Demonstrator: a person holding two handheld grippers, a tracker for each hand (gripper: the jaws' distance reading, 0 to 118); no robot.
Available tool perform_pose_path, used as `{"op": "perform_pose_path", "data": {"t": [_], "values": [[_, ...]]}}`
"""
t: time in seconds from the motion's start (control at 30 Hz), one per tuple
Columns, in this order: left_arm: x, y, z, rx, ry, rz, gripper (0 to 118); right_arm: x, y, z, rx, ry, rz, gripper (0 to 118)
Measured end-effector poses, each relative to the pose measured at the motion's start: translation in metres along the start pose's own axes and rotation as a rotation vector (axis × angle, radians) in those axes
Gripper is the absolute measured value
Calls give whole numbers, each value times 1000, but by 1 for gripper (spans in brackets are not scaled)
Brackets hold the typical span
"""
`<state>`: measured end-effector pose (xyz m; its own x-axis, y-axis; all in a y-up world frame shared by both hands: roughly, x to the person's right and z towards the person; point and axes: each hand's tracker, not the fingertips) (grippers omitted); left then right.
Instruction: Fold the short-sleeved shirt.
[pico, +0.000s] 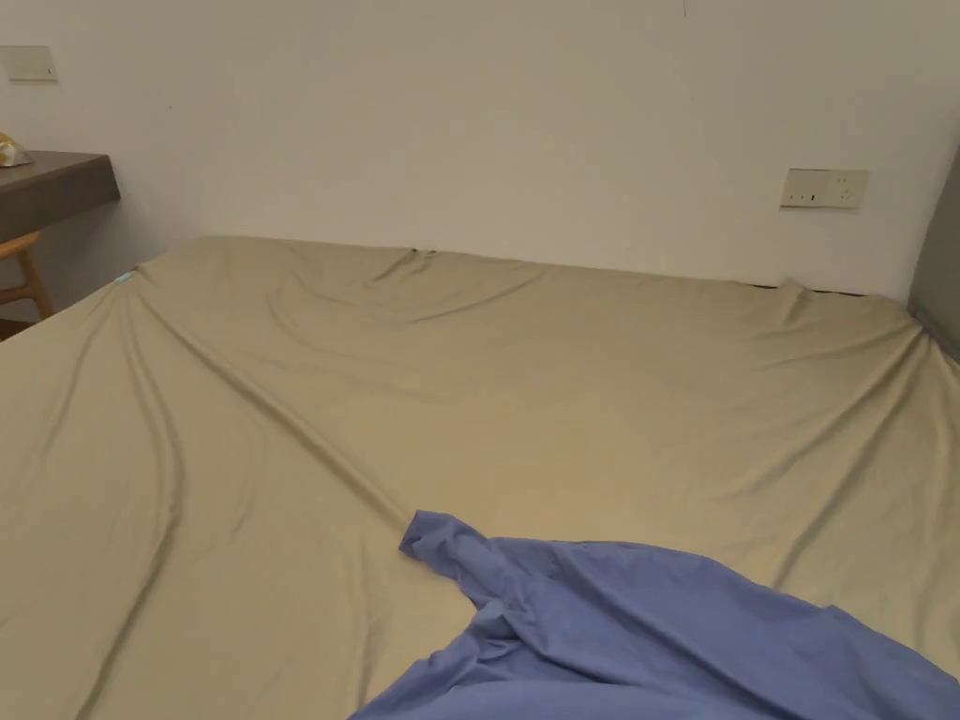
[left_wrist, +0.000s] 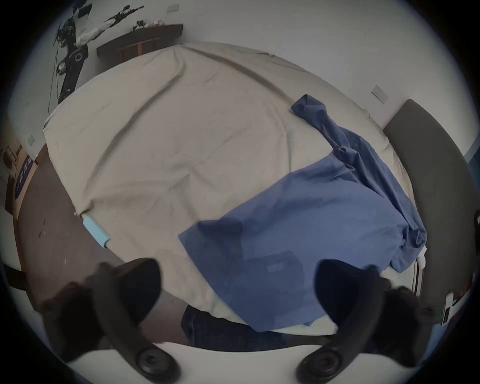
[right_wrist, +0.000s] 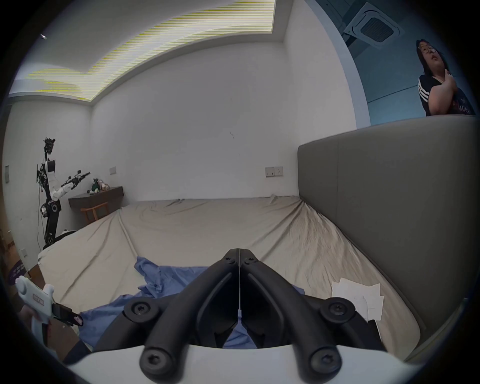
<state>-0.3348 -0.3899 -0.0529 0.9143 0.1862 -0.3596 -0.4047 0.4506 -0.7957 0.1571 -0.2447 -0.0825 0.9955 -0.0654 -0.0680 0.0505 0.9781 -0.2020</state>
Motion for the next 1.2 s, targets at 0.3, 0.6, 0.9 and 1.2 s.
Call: {"op": "perform_pose_path", "data": {"t": [0.3,0.6,0.9,1.2], "values": [[-7,12,-41,9,58,55,81,0,-27,-52,-178,24,11,3],[-5,11,-9,78,97,21,4,-68,-31,-194,-449,241,195,95],[-2,13,10,94,-3,98,4,-160,-83,-381,-726,361,417,118],[-1,22,7,71,-2,102,4,-162,-113,-397,-779,368,376,4]]}}
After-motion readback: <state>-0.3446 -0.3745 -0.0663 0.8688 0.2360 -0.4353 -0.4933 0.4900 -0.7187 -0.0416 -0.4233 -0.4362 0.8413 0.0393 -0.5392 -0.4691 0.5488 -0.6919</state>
